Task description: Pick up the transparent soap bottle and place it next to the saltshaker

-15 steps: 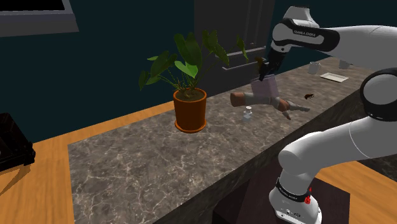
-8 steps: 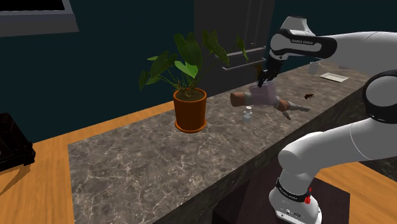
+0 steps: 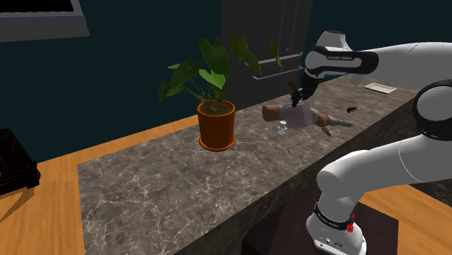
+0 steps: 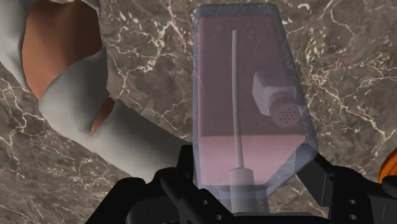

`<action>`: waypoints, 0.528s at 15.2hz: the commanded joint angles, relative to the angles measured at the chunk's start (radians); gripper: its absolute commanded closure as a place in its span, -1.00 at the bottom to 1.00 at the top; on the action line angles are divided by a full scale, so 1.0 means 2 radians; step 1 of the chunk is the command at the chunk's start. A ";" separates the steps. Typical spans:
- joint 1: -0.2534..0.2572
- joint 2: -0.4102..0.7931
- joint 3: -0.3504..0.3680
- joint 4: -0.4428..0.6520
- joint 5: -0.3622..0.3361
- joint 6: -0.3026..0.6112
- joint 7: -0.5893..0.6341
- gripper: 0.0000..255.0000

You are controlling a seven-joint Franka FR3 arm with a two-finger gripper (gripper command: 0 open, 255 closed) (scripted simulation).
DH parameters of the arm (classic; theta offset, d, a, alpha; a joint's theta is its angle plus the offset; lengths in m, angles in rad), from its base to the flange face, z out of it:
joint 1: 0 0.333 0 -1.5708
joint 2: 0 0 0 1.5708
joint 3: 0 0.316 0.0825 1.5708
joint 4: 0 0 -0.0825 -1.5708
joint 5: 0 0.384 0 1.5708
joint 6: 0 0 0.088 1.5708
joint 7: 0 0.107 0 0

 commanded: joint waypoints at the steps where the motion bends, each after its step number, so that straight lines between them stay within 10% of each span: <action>1: -0.001 -0.001 -0.002 -0.014 -0.002 0.013 -0.001 1.00; 8: -0.004 0.003 -0.011 -0.058 -0.007 0.061 -0.004 1.00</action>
